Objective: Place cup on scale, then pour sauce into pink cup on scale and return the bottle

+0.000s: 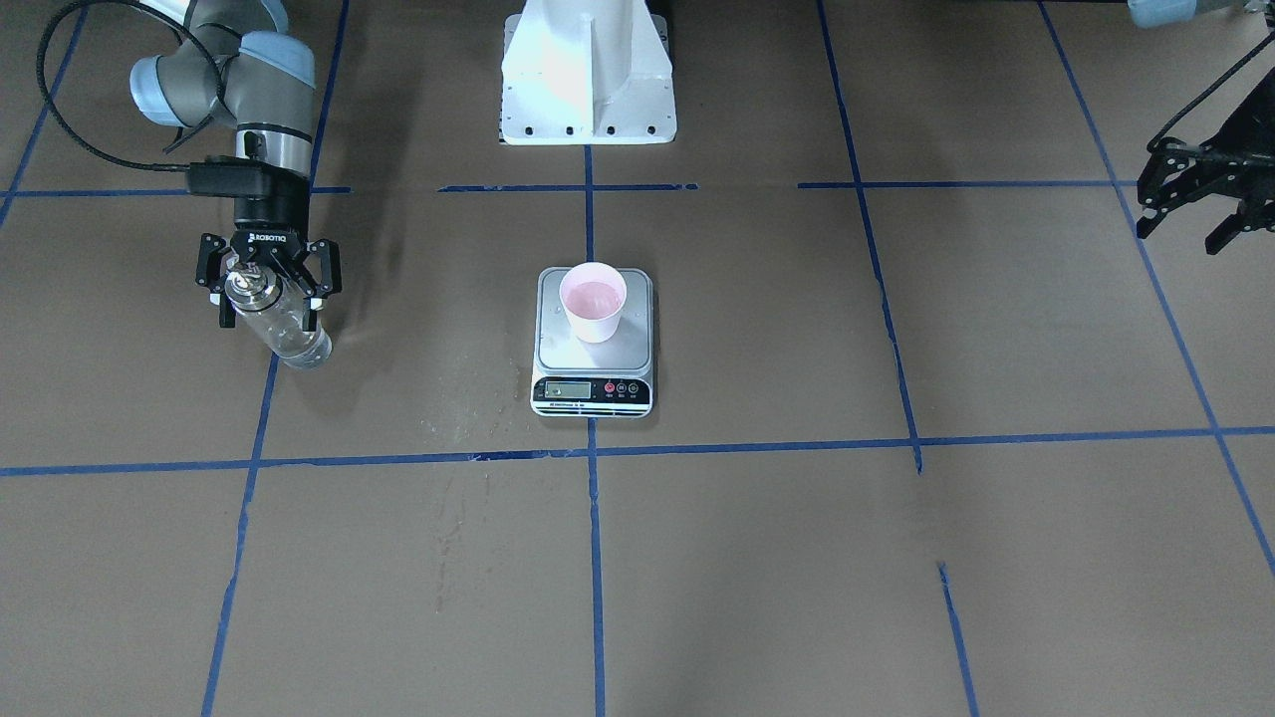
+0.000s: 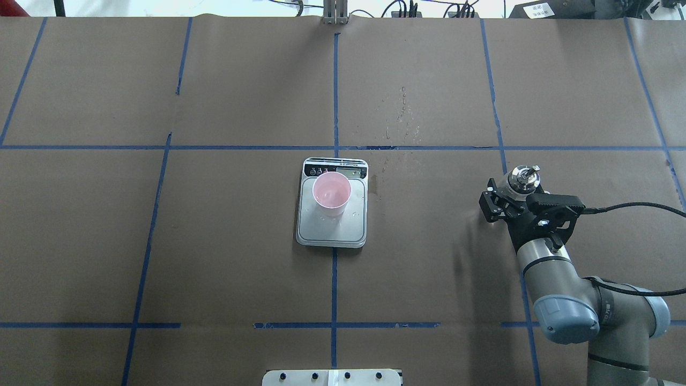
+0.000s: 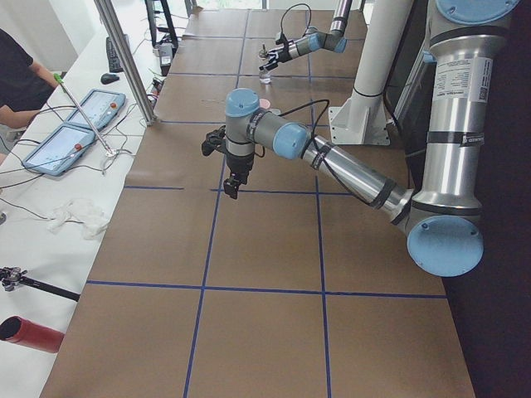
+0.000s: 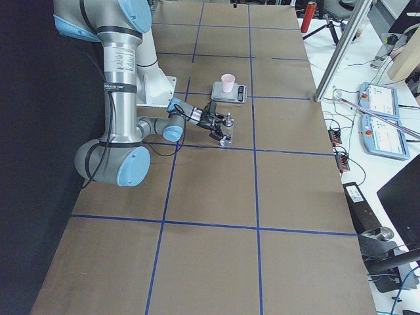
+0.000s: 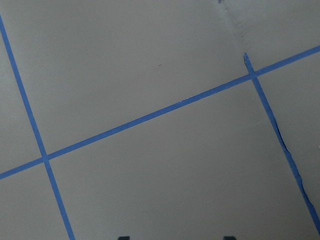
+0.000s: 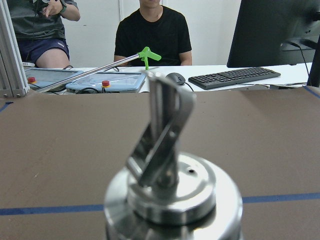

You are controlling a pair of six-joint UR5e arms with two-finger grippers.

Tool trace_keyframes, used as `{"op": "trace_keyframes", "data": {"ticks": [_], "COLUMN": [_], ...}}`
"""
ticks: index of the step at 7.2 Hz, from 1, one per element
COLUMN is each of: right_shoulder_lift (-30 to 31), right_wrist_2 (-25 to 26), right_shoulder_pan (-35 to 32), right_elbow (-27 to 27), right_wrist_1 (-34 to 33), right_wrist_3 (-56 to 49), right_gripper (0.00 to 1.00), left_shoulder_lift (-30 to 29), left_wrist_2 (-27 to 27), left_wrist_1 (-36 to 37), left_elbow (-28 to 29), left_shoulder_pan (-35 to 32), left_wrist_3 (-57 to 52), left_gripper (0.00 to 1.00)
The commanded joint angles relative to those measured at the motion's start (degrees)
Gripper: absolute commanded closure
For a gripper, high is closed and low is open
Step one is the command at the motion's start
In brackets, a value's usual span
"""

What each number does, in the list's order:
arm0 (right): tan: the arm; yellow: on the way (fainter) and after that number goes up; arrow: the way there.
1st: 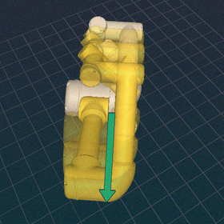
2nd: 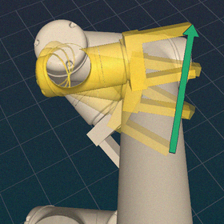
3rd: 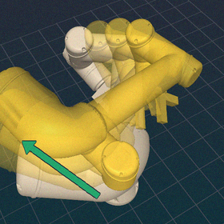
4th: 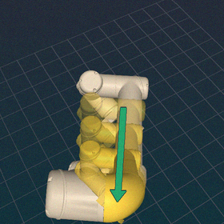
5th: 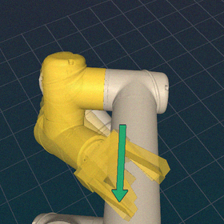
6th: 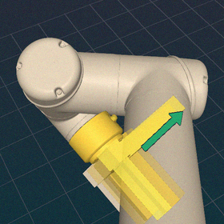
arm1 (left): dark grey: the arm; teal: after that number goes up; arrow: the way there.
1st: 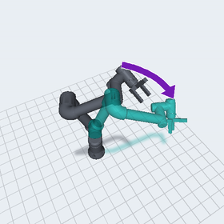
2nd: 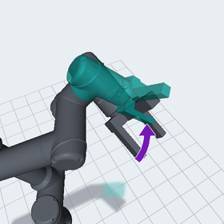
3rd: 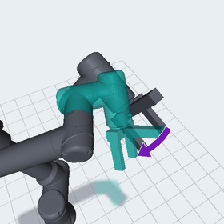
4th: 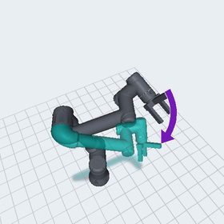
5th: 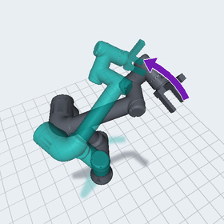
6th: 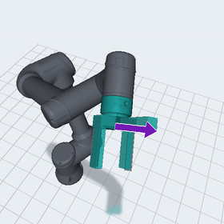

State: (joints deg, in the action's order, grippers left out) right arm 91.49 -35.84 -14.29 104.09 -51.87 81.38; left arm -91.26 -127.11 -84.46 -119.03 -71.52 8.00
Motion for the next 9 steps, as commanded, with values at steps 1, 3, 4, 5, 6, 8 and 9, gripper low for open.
{"op": "trace_keyframes", "data": {"ticks": [1, 3, 4, 5, 6, 8, 9], "right_shoulder_lift": [0.18, 0.53, 0.79, 1.49, 1.59, 5.86, 8.42], "right_wrist_2": [0.59, 2.17, 2.87, 3.58, 4.89, 6.21, 6.83], "right_shoulder_pan": [0.58, 2.07, 2.43, 3.21, 4.53, 7.86, 10.49], "right_elbow": [0.32, 0.50, 0.76, 1.28, 1.55, 4.52, 5.32], "right_wrist_1": [0.02, 0.19, 0.37, 0.37, 0.37, 0.80, 4.81], "right_wrist_3": [0.10, 0.10, 0.10, 0.10, 0.10, 0.10, 0.10], "right_gripper": [0.00, 0.00, 0.00, 0.00, 0.00, 0.00, 0.00], "left_shoulder_lift": [-0.05, 0.03, 0.03, 0.12, 0.12, 0.38, 0.56], "left_wrist_2": [0.02, 0.02, 0.02, 0.02, 0.02, -0.07, -0.07], "left_wrist_1": [0.17, 0.26, 0.26, 0.44, 0.44, 0.53, 0.53], "left_elbow": [-0.32, -0.41, -0.50, -0.76, -0.77, -0.94, -0.85], "left_shoulder_pan": [-0.02, -0.02, -0.19, -0.37, -0.28, -0.28, -0.28], "left_wrist_3": [0.00, 0.00, 0.00, 0.00, 0.00, 0.00, 0.00], "left_gripper": [0.30, 0.30, 0.30, 0.30, 0.30, 0.30, 0.30]}}
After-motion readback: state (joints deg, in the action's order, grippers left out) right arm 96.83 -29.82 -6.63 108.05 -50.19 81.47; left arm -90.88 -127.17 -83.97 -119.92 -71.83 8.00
